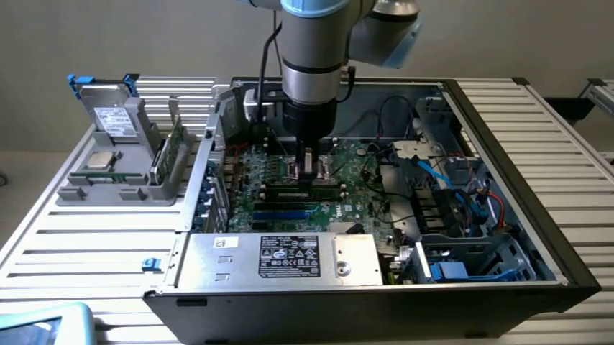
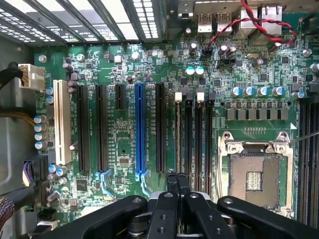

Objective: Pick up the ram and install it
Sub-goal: 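Press down the ram until it locks into place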

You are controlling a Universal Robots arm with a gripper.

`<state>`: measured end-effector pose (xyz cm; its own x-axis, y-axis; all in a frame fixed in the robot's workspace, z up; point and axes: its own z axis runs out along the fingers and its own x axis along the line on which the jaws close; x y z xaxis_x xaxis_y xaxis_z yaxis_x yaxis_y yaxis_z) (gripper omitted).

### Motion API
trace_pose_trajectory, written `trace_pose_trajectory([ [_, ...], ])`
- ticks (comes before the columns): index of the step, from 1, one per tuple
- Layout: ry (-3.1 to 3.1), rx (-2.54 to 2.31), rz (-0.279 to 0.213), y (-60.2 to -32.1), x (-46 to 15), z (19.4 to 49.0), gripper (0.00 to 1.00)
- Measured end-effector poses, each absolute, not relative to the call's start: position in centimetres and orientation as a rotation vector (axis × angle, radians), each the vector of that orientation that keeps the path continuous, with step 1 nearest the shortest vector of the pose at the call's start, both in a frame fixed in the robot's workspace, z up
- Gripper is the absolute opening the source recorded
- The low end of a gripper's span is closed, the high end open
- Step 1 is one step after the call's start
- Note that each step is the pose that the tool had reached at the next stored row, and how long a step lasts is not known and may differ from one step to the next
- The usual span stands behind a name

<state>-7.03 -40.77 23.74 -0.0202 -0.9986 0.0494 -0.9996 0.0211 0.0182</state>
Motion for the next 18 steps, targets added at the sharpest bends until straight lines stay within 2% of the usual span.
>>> trace_pose_trajectory([
  [18, -2.21, 2.164, 0.034, -40.49, -7.14, 23.15, 0.11],
])
